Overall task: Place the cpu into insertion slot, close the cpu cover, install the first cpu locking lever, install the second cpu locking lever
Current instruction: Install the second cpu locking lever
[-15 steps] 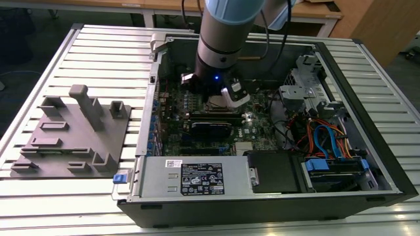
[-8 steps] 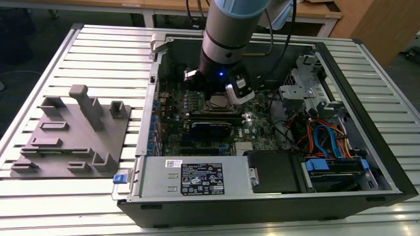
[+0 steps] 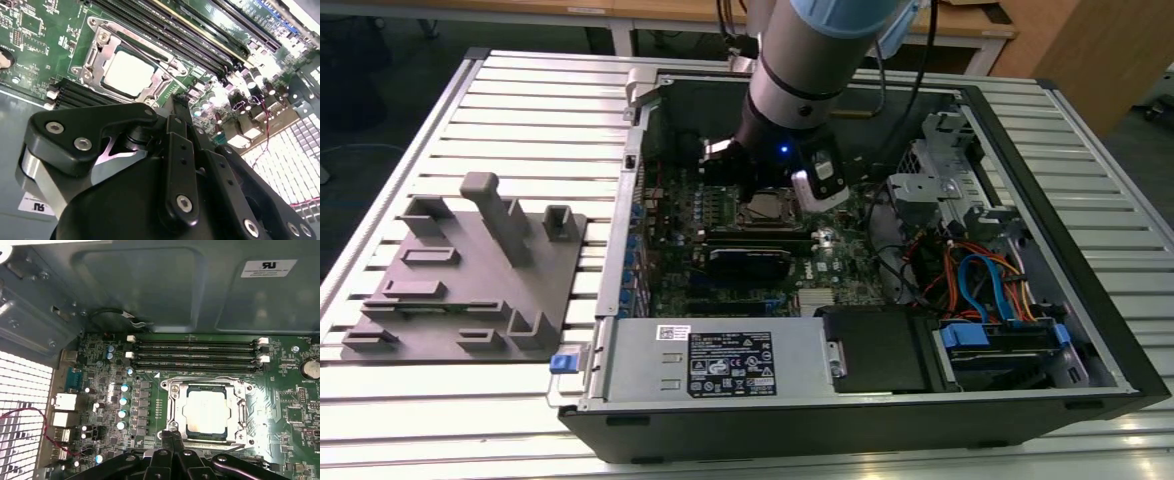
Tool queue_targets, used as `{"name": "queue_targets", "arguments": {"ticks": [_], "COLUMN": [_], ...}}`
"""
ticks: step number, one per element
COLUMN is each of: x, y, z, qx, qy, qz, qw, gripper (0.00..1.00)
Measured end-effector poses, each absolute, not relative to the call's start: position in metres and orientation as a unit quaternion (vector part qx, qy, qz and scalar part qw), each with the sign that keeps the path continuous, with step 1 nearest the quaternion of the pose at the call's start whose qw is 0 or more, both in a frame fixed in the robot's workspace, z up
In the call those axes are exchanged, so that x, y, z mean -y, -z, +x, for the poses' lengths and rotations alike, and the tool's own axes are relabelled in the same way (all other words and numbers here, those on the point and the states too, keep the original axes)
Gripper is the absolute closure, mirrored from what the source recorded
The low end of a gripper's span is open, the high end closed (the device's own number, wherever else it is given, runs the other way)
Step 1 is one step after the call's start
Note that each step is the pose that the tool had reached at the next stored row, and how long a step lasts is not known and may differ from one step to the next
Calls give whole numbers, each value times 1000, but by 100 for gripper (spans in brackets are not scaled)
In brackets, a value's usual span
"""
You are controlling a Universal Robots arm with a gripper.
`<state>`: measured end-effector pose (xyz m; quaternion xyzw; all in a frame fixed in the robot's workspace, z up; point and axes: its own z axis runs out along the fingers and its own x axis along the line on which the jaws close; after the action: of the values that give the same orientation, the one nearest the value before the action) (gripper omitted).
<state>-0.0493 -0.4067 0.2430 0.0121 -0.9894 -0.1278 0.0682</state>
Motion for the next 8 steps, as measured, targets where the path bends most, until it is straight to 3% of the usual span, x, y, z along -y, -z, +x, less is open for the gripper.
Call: {"name": "queue_targets", "arguments": {"ticks": [8], "x": [407], "y": [-243], "z": [-30], "qx": [988], "qy": [125], "qz": [8], "qw": [87], "gripper": [89]}}
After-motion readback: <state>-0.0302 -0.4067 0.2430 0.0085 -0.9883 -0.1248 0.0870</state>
